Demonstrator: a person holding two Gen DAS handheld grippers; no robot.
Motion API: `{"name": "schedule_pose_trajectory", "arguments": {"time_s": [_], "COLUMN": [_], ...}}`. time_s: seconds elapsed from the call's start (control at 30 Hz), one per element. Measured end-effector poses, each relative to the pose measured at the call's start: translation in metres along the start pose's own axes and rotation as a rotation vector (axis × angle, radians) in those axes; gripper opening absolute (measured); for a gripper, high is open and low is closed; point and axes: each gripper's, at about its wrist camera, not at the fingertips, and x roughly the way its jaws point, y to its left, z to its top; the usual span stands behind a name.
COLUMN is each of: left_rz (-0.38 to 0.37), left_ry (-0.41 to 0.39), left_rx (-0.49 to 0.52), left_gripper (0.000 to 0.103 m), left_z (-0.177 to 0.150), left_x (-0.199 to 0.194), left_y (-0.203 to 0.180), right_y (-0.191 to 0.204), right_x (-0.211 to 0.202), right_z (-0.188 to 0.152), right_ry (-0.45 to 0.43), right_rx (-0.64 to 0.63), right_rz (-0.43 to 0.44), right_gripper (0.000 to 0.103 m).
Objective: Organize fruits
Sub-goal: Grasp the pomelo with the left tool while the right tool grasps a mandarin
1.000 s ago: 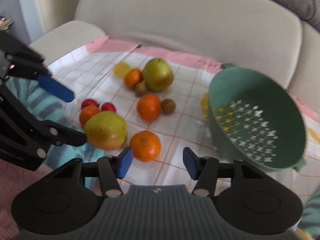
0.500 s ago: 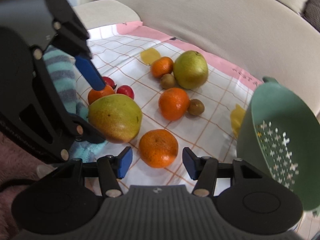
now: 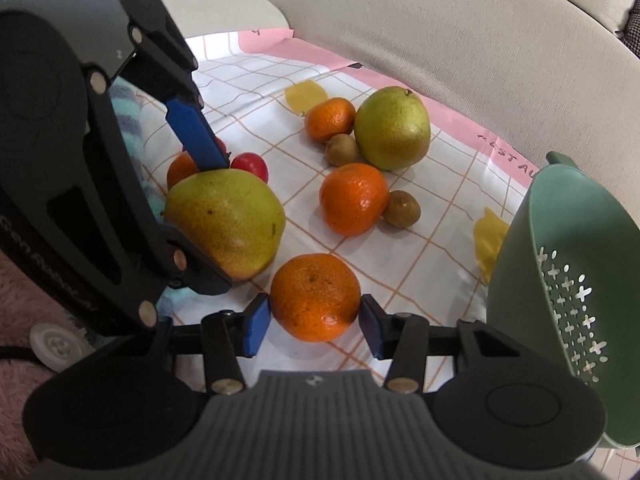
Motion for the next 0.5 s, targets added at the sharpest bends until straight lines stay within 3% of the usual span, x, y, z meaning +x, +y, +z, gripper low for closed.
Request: {"name": "schedule_pose_trajectory", "arguments": {"time_s": [0.37,0.5], "left_rz": [0.028,0.052], "left_ry": [-0.025,-0.021], "left_rx": [0.002,-0.019], "left_gripper": [0.084,0.078], "left_z": [0.000,-0.001], "left_x": [0.006,0.010], "left_y": [-0.005,-0.004], "right_y": [-0.005,-0.010], "right_x": [-0.006,-0.010], "right_z": [-0.004,-0.008], "right_ry": [0.037,0.050], "right_rx": [0.047,0.080], "right_rz": [-0.028,-0.035], "right_gripper": [0.045,0.045]}}
